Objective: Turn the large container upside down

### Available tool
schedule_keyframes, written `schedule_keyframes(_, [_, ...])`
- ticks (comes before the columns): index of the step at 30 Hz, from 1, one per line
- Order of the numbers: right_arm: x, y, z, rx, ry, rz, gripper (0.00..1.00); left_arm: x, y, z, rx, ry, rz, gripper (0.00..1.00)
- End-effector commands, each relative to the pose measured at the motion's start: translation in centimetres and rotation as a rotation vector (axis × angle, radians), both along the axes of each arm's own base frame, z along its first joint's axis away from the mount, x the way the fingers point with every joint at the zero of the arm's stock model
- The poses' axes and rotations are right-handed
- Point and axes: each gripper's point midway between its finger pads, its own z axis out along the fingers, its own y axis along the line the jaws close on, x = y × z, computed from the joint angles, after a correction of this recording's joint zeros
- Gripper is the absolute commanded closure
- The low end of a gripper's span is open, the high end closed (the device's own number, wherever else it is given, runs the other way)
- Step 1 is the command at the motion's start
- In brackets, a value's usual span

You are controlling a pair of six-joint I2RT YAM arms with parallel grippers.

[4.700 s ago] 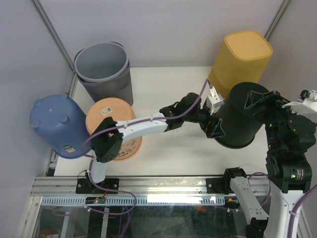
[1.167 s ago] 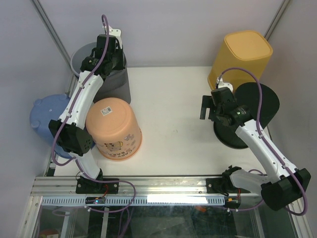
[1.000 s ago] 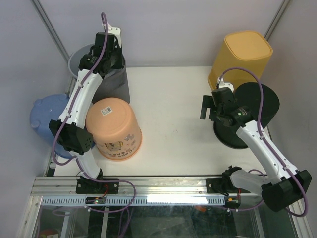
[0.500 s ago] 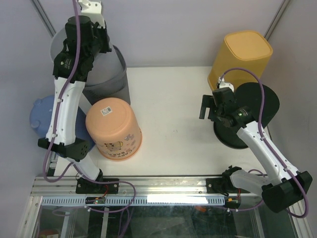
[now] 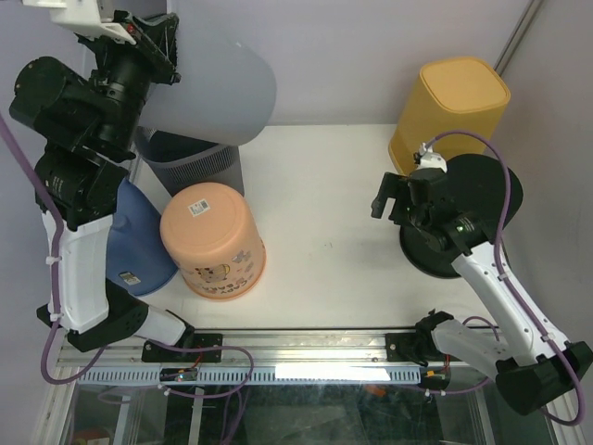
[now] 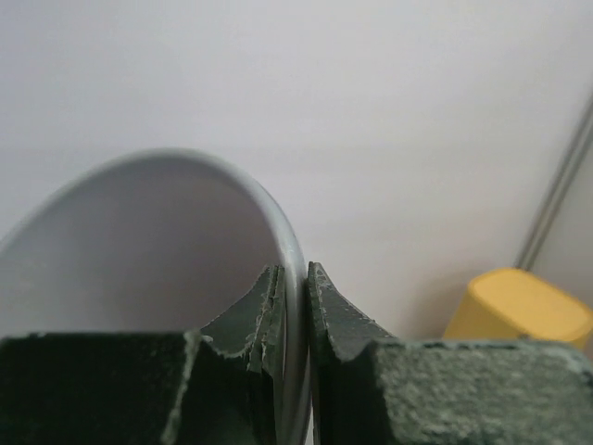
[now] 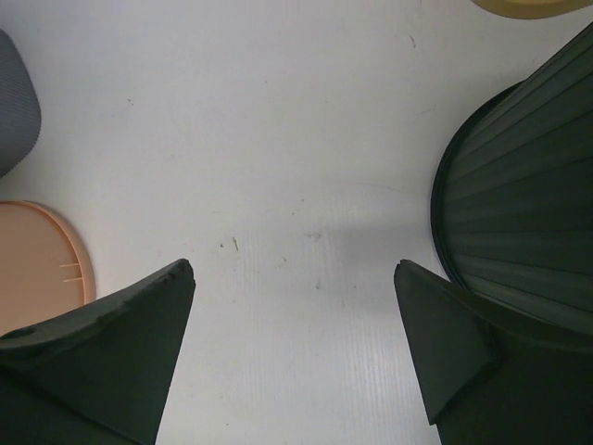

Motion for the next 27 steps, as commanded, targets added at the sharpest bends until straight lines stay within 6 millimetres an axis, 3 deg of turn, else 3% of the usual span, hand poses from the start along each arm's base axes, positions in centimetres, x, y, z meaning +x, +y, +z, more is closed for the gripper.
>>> schedule_keyframes(1, [0.7, 0.0, 3.1, 0.077, -0.133, -0.038, 0.07, -3.0, -1.7, 4.6, -0.09, -0.166, -0.173, 1.0])
schedule_keyframes(8, [-0.4, -2.7, 6.6, 0.052, -0.28, -0.112, 0.07, -3.2, -8.3, 2.5, -0.11, -0.085, -0.507, 1.0])
schedule_keyframes(12, [-1.7, -4.4, 9.3, 0.026, -0.393, -0.12, 0.06, -2.2, -12.2, -0.4, -0.112, 0.01, -0.644, 1.0])
schedule_keyframes(16, [-2.9, -3.7, 11.5, 0.046, -0.462, -0.032, 0.05, -1.2, -16.6, -4.3, -0.112, 0.112, -0.732, 1.0])
schedule_keyframes(18, [-2.9, -3.6, 11.3, 0.044, -0.451, -0.029, 0.05, -0.4, -18.5, -6.5, -0.103, 0.164, -0.74, 1.0])
schedule_keyframes(22, [-2.3, -4.1, 8.5, 0.002, -0.359, -0.075, 0.05, 1.2, -21.6, -11.3, -0.085, 0.284, -0.758, 1.0])
schedule_keyframes(27, [-1.5, -5.9, 5.5, -0.074, -0.284, -0.193, 0.02, 2.6, -23.9, -16.4, -0.072, 0.413, -0.779, 1.0])
